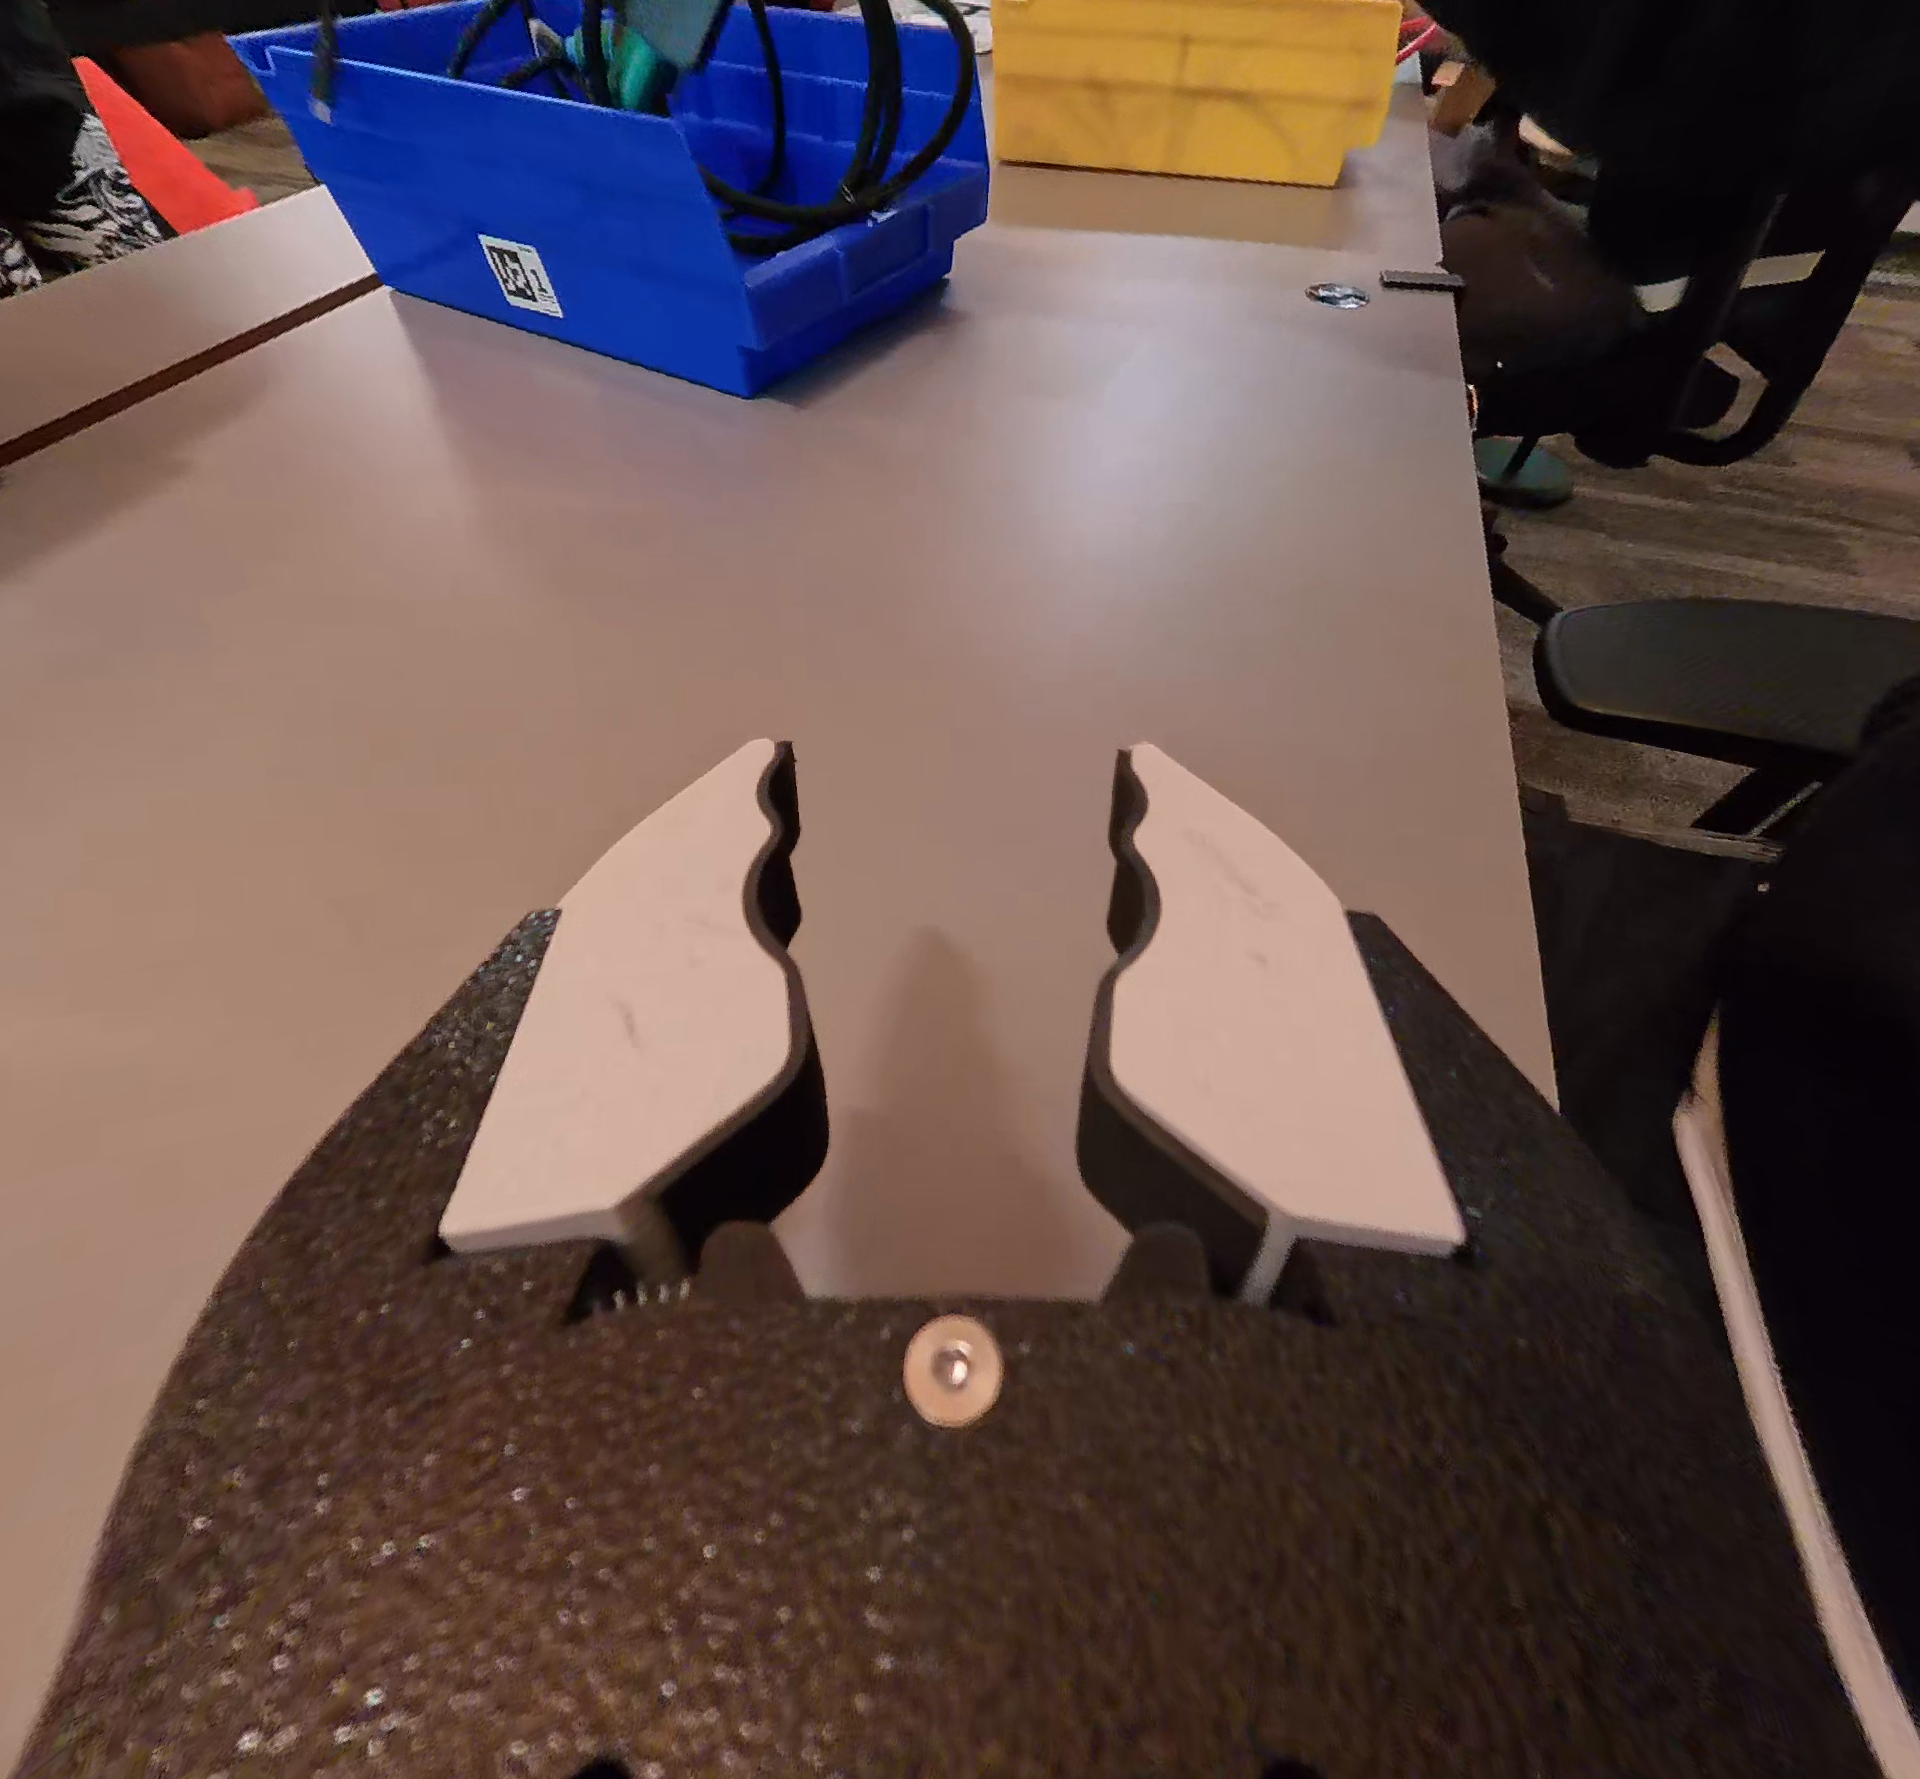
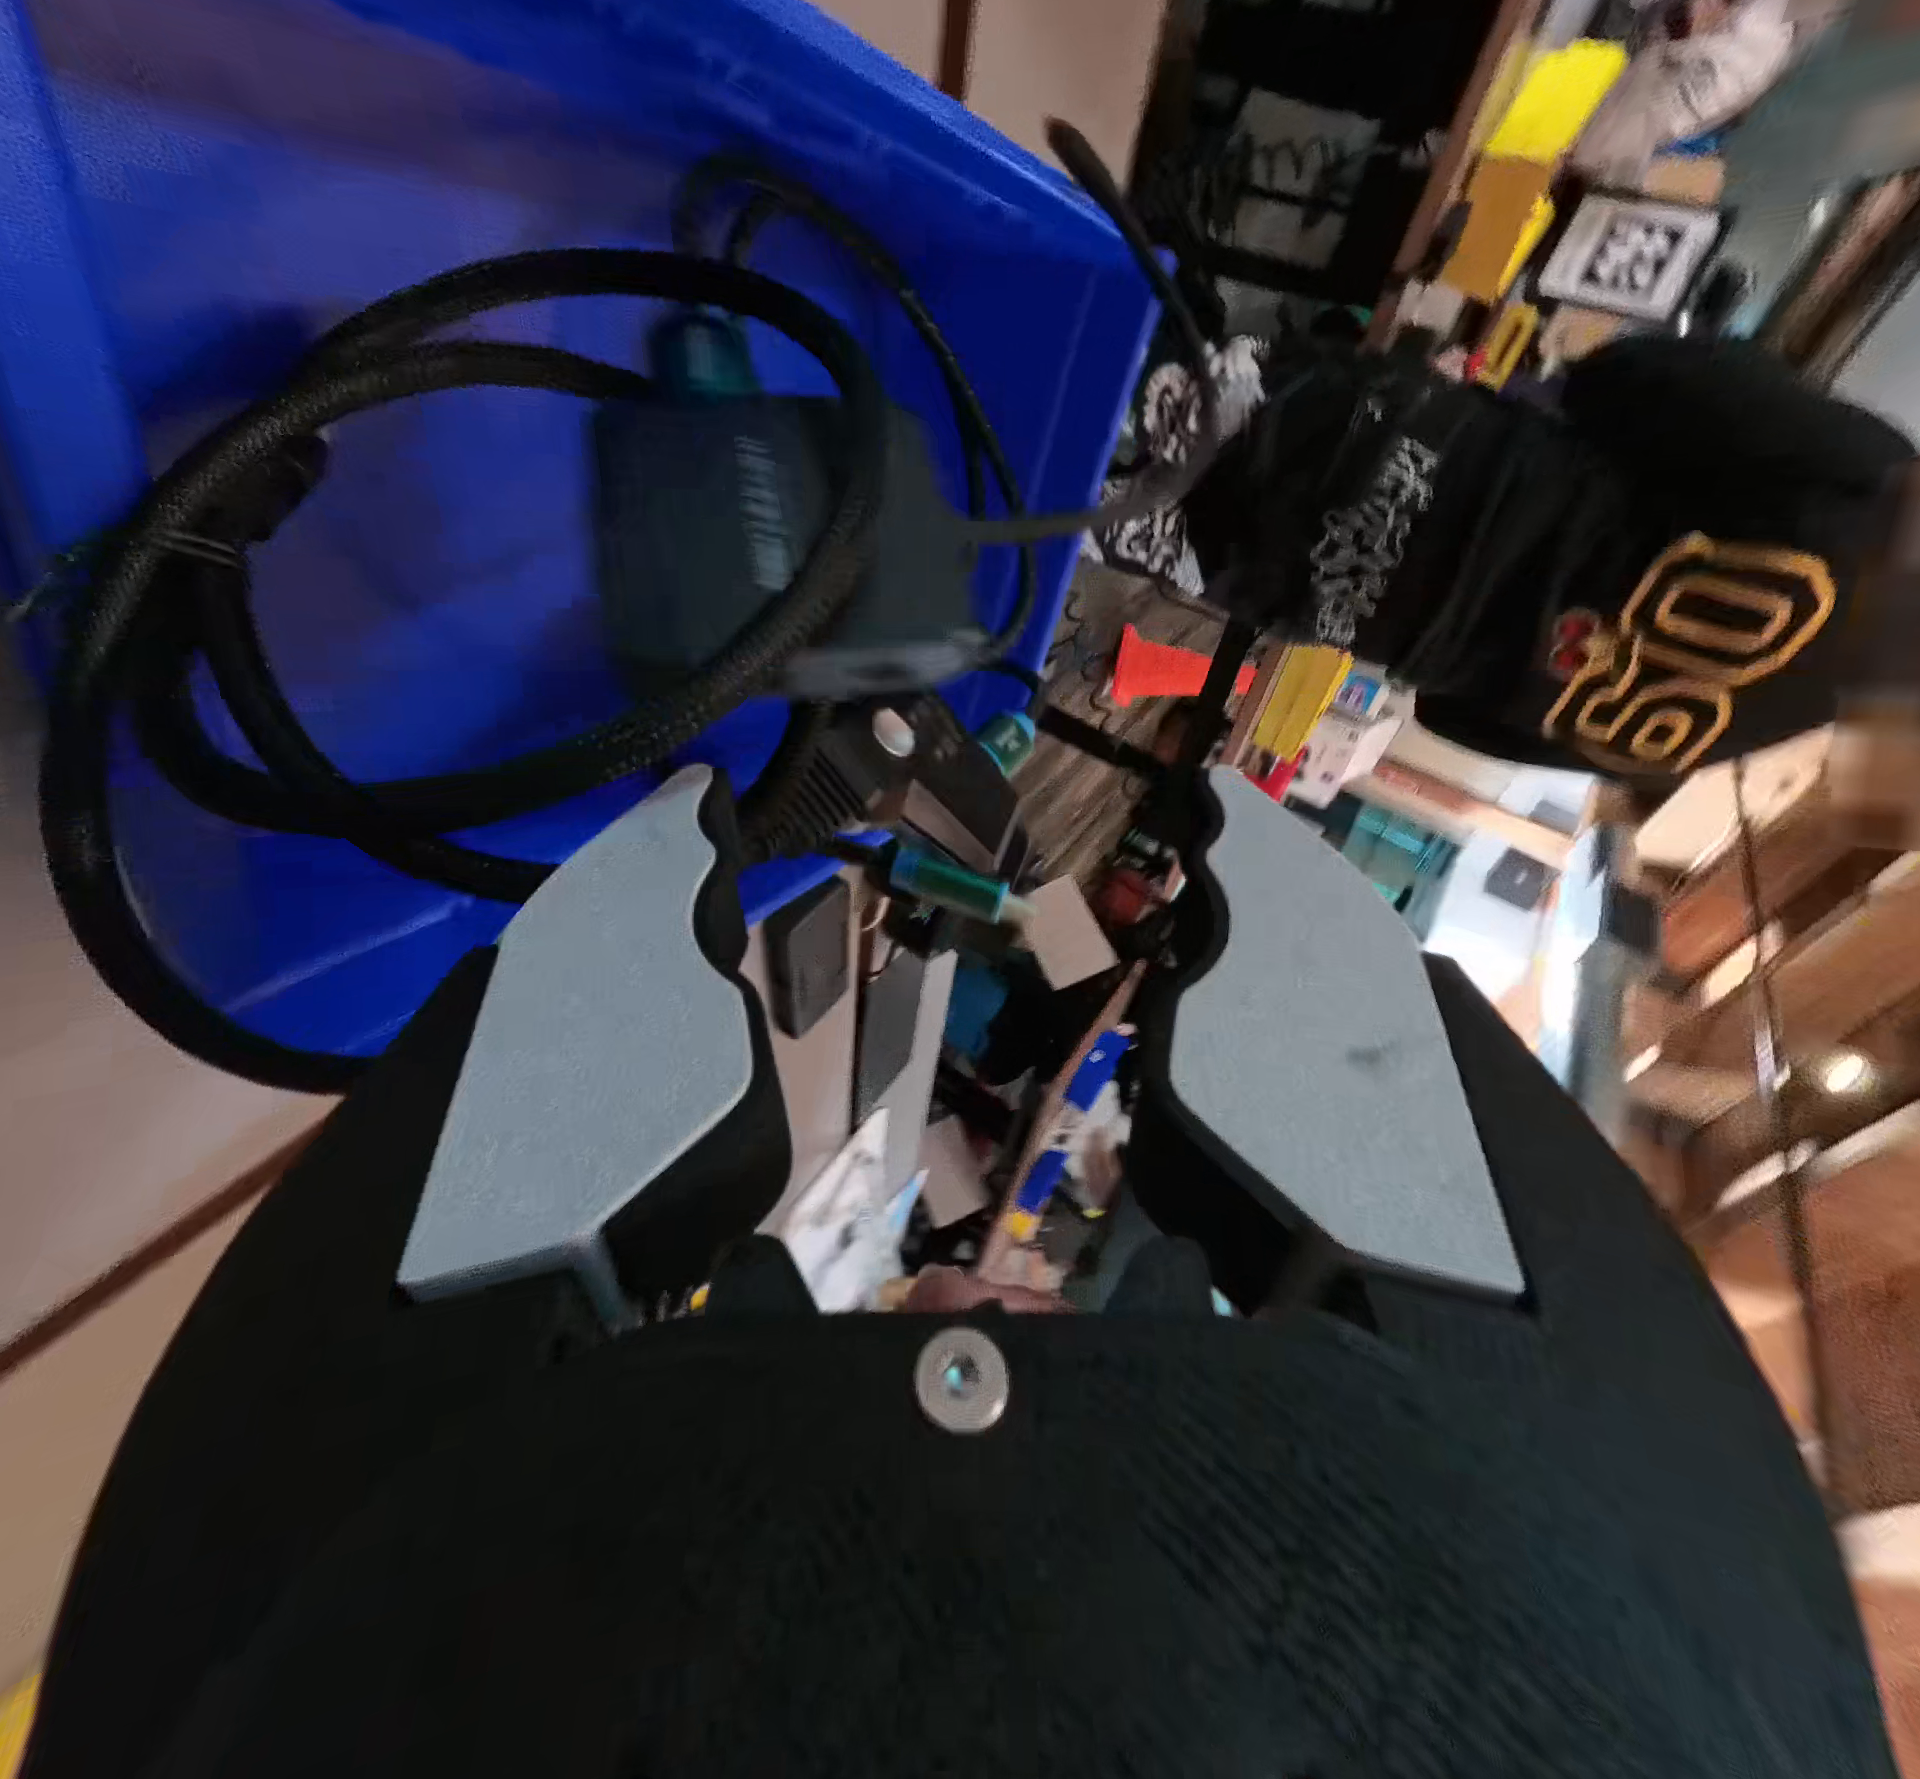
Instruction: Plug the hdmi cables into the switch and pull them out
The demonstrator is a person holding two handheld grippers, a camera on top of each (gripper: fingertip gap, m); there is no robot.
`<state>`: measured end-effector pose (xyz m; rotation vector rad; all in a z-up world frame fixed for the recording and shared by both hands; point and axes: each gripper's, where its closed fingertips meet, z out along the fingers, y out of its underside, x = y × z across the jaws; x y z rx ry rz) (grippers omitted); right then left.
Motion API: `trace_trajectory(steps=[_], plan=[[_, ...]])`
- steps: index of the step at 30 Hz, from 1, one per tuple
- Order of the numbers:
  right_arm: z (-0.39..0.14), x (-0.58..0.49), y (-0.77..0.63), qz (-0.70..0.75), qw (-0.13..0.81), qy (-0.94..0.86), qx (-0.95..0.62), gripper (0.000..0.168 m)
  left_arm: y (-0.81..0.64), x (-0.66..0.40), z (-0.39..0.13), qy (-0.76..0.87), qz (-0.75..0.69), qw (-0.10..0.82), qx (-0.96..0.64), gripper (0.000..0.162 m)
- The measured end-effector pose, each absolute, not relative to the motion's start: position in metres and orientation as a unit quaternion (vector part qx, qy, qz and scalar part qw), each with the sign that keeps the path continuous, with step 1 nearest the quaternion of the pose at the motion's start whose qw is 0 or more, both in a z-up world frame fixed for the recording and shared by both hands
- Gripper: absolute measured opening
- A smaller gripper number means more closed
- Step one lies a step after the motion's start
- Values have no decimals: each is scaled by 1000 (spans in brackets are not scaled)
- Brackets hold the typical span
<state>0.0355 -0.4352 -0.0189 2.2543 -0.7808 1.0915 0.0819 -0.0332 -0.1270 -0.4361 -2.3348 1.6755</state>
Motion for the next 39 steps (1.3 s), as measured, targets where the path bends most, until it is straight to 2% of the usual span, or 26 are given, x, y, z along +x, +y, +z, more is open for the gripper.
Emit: trace_trajectory(steps=[5,12,15,17,20,25,28,30,32,35,39], plan=[[7,-6,-407,505,131,-447,727,89,-37,79,-131,-806,561,118,-148,60],[-40,-55,-331,623,-148,-595,486,83,-97,77,-131,-826,542,128,-91,61],[-67,-63,-334,634,-173,-629,415,82,-156,86,-120,-843,530,81,-43,74],[-71,-68,-341,607,-147,-655,425,100,-197,77,-108,-843,530,84,-36,80],[-43,-83,-351,654,-140,-652,357,92,-258,60,-99,-836,539,105,-20,88],[-35,-86,-349,656,-209,-650,322,94,-345,70,-105,-842,538,29,30,97],[-34,-86,-350,657,-210,-649,320,92,-371,84,-125,-860,508,-42,20,85],[-34,-84,-349,655,-213,-646,328,90,-374,87,-138,-869,492,-57,-9,61],[-32,-86,-349,656,-210,-644,332,87,-368,98,-133,-859,508,-68,5,26],[-25,-97,-350,664,-198,-640,330,87,-339,125,-130,-858,502,-110,18,13],[1,-107,-341,685,-223,-622,307,86,-258,159,-131,-851,515,-100,35,6]])
